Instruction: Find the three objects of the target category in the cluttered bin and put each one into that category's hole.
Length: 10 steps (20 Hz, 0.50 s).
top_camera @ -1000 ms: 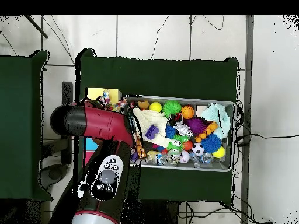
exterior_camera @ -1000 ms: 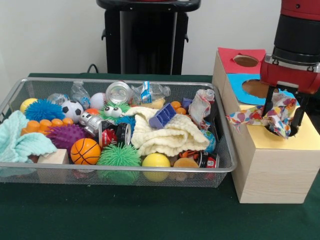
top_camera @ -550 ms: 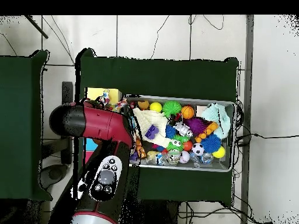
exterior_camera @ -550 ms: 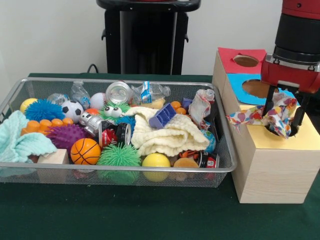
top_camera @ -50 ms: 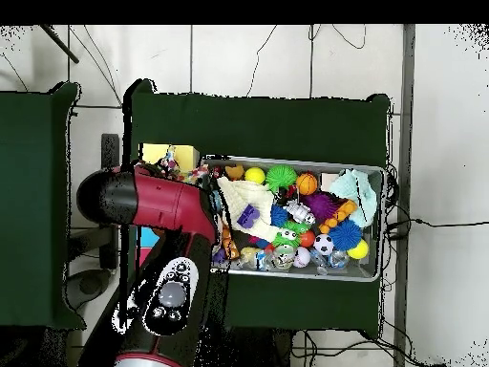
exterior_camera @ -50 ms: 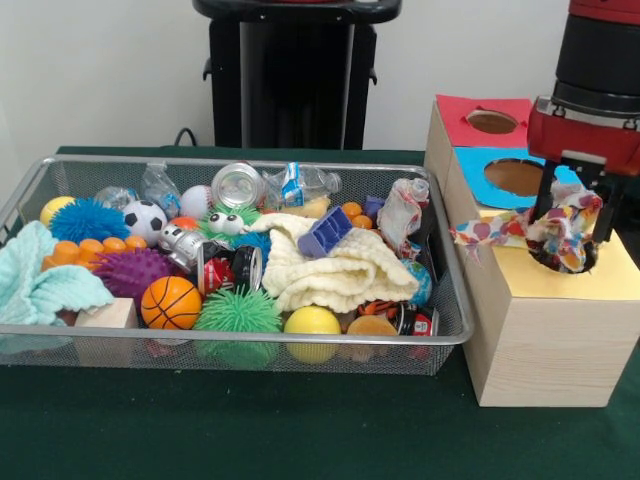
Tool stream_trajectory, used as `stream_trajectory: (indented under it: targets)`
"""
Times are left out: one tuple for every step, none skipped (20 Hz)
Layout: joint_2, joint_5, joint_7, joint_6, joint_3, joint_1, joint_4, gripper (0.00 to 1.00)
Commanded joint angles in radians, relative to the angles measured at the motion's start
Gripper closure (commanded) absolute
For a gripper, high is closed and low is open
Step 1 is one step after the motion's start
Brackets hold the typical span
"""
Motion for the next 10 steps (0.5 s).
stream_trajectory:
  targets:
    - [-0.023, 0.029, 0.268, 0.151, 0.018, 0.006, 0.0, 0.0]
    - [-0.023, 0.029, 0.268, 0.153, 0.018, 0.006, 0.0, 0.0]
    - [-0.02, 0.026, 0.265, 0.158, 0.017, 0.005, -0.005, 0.0]
    - [-0.019, 0.027, 0.261, 0.153, 0.022, 0.002, -0.003, 0.0]
    - [-0.019, 0.028, 0.256, 0.148, 0.028, -0.001, -0.001, 0.0]
    - [-0.018, 0.03, 0.255, 0.143, 0.032, -0.002, 0.001, 0.0]
    - [-0.018, 0.031, 0.254, 0.138, 0.035, -0.003, 0.004, 0.0]
    - [-0.017, 0.032, 0.253, 0.133, 0.039, -0.004, 0.006, 0.0]
    - [-0.016, 0.032, 0.252, 0.132, 0.04, -0.005, 0.005, 0.0]
    - [-0.016, 0.031, 0.25, 0.13, 0.04, -0.006, 0.005, 0.0]
